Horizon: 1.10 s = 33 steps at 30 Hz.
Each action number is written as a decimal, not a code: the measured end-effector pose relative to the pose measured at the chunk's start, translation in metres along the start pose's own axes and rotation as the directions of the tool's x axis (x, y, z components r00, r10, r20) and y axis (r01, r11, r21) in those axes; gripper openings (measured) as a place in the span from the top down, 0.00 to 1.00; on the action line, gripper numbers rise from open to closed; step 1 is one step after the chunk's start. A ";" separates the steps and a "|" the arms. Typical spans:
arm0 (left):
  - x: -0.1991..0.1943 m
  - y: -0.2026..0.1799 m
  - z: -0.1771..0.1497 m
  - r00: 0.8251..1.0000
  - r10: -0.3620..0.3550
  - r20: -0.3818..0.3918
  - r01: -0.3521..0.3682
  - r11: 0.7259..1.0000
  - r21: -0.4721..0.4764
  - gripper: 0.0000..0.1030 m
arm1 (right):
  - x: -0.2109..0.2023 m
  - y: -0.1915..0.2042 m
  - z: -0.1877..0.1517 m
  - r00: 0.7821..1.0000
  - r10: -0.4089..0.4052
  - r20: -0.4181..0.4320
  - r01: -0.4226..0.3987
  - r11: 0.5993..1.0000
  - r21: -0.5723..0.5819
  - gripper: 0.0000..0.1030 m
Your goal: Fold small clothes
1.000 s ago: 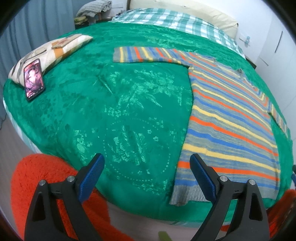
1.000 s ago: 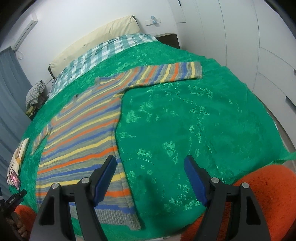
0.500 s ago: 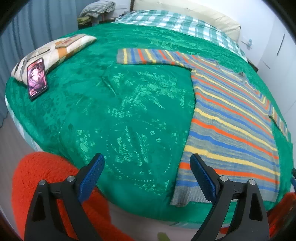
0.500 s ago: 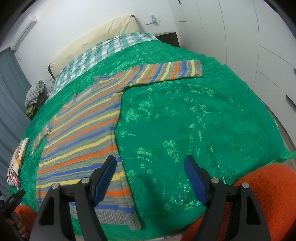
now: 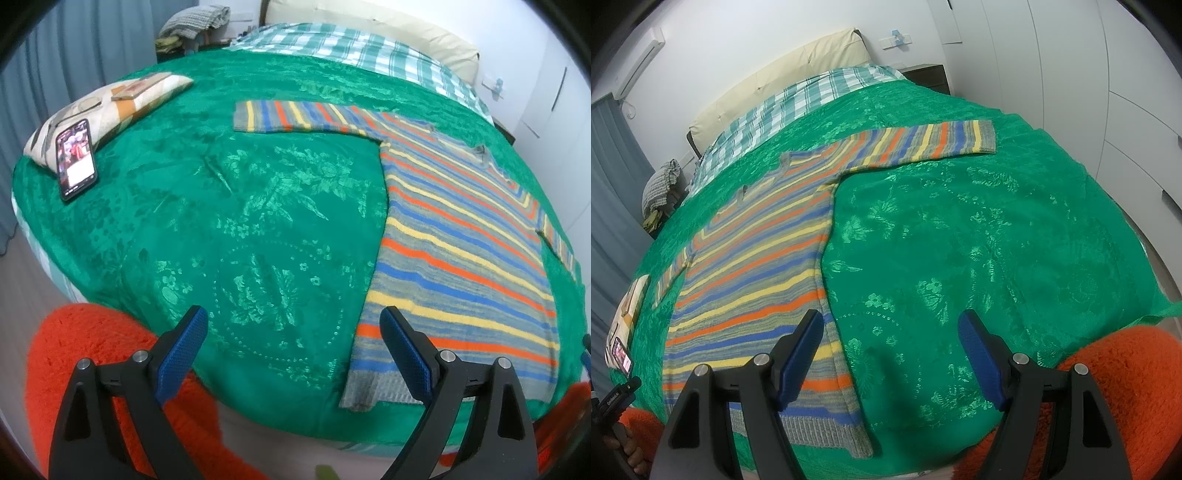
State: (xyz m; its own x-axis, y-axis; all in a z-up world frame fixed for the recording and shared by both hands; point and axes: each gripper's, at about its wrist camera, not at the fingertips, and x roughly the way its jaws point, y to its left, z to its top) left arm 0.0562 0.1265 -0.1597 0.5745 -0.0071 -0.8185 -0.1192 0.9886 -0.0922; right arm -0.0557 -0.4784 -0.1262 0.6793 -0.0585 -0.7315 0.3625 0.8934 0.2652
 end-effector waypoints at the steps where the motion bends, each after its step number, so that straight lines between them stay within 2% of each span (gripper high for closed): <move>1: 0.000 0.000 0.000 1.000 0.001 -0.001 -0.001 1.000 0.000 0.08 | 0.000 0.000 0.000 1.000 0.000 0.001 0.000 1.000 0.000 0.27; 33: -0.002 0.004 -0.001 1.000 0.012 -0.005 -0.012 0.999 -0.033 0.07 | 0.000 0.000 0.000 1.000 0.001 -0.001 -0.001 1.000 0.000 0.27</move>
State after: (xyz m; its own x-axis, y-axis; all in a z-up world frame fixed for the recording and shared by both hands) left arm 0.0538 0.1305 -0.1590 0.5687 0.0039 -0.8225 -0.1528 0.9831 -0.1010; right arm -0.0559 -0.4782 -0.1265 0.6794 -0.0571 -0.7316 0.3616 0.8935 0.2661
